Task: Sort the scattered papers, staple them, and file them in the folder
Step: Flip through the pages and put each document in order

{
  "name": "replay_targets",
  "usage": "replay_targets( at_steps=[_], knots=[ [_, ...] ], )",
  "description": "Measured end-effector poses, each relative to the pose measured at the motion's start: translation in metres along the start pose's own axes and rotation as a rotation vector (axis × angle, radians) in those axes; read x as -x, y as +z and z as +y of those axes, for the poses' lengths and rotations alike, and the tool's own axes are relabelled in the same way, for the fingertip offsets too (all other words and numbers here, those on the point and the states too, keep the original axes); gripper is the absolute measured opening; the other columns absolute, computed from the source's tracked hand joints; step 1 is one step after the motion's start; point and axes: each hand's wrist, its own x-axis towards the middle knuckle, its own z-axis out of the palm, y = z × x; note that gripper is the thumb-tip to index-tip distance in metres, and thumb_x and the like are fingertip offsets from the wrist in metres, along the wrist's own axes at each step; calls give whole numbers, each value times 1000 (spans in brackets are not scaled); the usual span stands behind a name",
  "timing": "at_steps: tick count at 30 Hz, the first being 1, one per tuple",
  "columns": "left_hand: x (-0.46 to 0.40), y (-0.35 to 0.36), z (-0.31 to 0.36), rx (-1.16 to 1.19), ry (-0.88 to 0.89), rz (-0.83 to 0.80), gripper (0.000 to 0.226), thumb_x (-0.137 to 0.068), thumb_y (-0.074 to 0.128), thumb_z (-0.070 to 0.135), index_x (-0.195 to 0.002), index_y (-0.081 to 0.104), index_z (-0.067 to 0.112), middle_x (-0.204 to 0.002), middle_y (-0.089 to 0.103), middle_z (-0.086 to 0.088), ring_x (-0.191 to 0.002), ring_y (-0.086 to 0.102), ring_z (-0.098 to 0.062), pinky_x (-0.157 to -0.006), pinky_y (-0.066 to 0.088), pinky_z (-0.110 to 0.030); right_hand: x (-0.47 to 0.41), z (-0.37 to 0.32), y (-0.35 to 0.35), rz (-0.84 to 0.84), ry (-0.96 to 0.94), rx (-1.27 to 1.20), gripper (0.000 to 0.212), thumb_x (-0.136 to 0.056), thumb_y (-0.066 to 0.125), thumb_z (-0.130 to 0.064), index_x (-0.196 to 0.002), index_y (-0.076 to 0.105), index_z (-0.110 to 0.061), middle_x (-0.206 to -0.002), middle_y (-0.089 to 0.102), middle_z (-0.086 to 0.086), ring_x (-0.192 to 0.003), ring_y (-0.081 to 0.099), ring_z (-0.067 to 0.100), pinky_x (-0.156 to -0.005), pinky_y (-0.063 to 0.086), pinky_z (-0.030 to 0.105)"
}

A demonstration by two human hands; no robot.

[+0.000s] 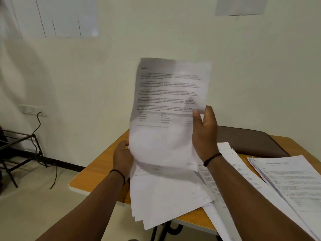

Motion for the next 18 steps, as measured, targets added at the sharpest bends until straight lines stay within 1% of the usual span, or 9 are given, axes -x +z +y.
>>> replay_targets(
  at_steps=[2,4,6,8,10,12,13,15,18],
  knots=[
    [-2,-6,5,65,-3,-44,10,-98,61,14,-98,62,5,-93,68,-12,-87,65,-39,-73,57,-40,-4,18,0,-102,282,-48,23,-97,59,-25,-76,53,-19,-72,54,-6,-66,49,17,-65,43,35],
    [2,-6,13,155,-89,-84,14,-99,59,22,-107,63,10,-98,73,-10,-88,71,-33,-72,61,-41,3,36,-6,-225,490,41,35,-86,66,-36,-65,45,-17,-63,44,7,-59,38,31,-57,38,41],
    [7,-1,22,320,-179,-189,16,-101,56,18,-112,62,8,-102,74,-13,-86,71,-33,-78,60,-47,14,45,-17,-301,636,100,34,-86,71,-30,-76,47,-8,-70,43,17,-57,41,29,-51,41,31],
    [12,5,27,353,-201,-261,13,-99,57,15,-108,61,7,-96,73,-13,-77,68,-31,-76,58,-46,22,52,-30,-319,738,54,27,-88,72,-14,-81,46,-10,-73,40,11,-50,40,13,-45,34,19],
    [16,6,27,348,-209,-312,12,-100,57,19,-105,61,9,-91,73,-11,-73,68,-27,-72,58,-43,26,63,-38,-314,796,69,30,-84,75,-9,-76,46,-10,-72,48,12,-53,47,15,-51,42,24],
    [15,8,20,350,-236,-373,31,-103,52,34,-109,62,5,-98,74,-14,-81,69,-30,-78,58,-46,28,69,-43,-238,842,68,22,-82,75,-3,-82,54,-6,-87,67,16,-73,66,30,-71,57,40],
    [15,9,16,320,-237,-355,41,-103,48,42,-105,63,4,-95,73,-15,-77,68,-30,-74,57,-44,27,72,-45,-203,850,59,19,-83,74,0,-88,57,-5,-95,71,17,-84,69,35,-81,58,46],
    [8,8,9,95,-192,-113,44,-103,46,43,-91,64,5,-84,70,-12,-67,62,-26,-65,53,-37,22,73,-52,-205,827,109,26,-84,71,1,-102,55,-10,-102,69,14,-93,69,31,-85,57,46],
    [-7,-7,-6,-358,-76,226,31,-100,55,23,-74,56,5,-72,59,-9,-61,51,-22,-61,46,-34,16,79,-66,-350,771,399,40,-86,69,-3,-117,47,-14,-99,63,6,-87,61,17,-73,49,30]
  ],
)
